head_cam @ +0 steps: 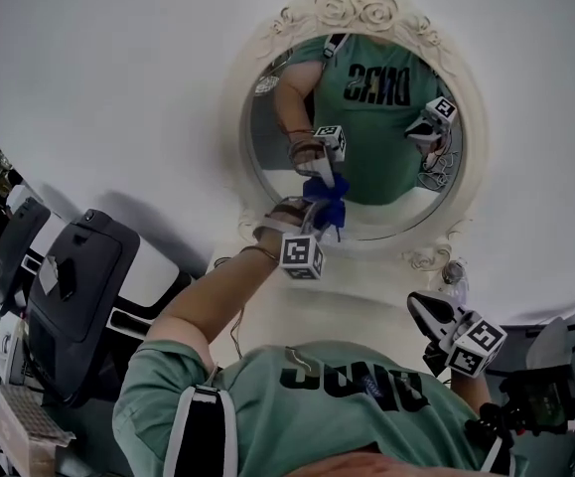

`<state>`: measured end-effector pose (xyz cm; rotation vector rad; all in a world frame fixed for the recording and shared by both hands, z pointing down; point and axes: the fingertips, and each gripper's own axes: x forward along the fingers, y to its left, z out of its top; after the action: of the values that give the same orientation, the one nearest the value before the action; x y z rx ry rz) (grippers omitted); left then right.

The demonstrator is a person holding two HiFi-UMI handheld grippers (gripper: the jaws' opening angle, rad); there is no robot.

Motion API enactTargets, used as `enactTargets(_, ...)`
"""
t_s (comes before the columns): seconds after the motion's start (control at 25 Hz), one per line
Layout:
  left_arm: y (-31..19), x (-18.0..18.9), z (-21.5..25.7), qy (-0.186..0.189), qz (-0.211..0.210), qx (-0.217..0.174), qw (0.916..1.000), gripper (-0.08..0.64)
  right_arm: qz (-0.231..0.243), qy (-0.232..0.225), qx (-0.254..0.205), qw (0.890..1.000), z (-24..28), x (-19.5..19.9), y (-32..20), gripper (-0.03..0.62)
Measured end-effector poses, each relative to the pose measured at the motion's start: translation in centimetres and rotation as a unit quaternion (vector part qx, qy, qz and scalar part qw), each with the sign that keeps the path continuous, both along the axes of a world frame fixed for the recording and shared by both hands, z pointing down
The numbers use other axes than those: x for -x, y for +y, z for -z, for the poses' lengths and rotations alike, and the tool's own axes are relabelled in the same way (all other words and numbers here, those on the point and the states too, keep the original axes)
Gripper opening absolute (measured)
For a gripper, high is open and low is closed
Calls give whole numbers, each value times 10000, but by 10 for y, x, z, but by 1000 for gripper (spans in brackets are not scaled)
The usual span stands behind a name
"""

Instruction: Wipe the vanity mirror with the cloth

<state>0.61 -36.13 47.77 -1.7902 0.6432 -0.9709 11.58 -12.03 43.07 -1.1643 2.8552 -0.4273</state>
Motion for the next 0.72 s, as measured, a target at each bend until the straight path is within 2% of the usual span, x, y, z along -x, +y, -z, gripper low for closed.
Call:
enactTargets(0.08, 2, -10, 89, 536, -115, -713, 9960, 83, -2, -14, -5, 10000, 0, -1, 0, 5)
enactTargets(0.2, 6, -14, 214, 1281, -173, -1555, 9793, 83, 41, -35, -83, 10000, 3, 2, -2, 5)
enactTargets(0.32, 3, -10, 297, 1568, -43, -2192, 9630, 84, 62, -57, -145, 9999, 5, 4, -3, 5)
enactTargets(0.48, -5, -5, 358, 1608, 205, -2756, 9475, 84, 9, -118, -116, 9999, 3, 0, -2, 5)
enactTargets(0.56, -11, -5, 373, 1568, 321, -2850, 9451, 84, 5, -126, -119, 9998, 3, -1, -1, 5)
enactTargets(0.64, -18, -7, 373, 1401, 389, -2908, 9457, 84, 9, -133, -131, 9998, 3, -1, -1, 5)
enactTargets(0.72, -25, -8, 369, 1257, 419, -3074, 9423, 84, 0, -136, -141, 9998, 4, -1, -1, 5)
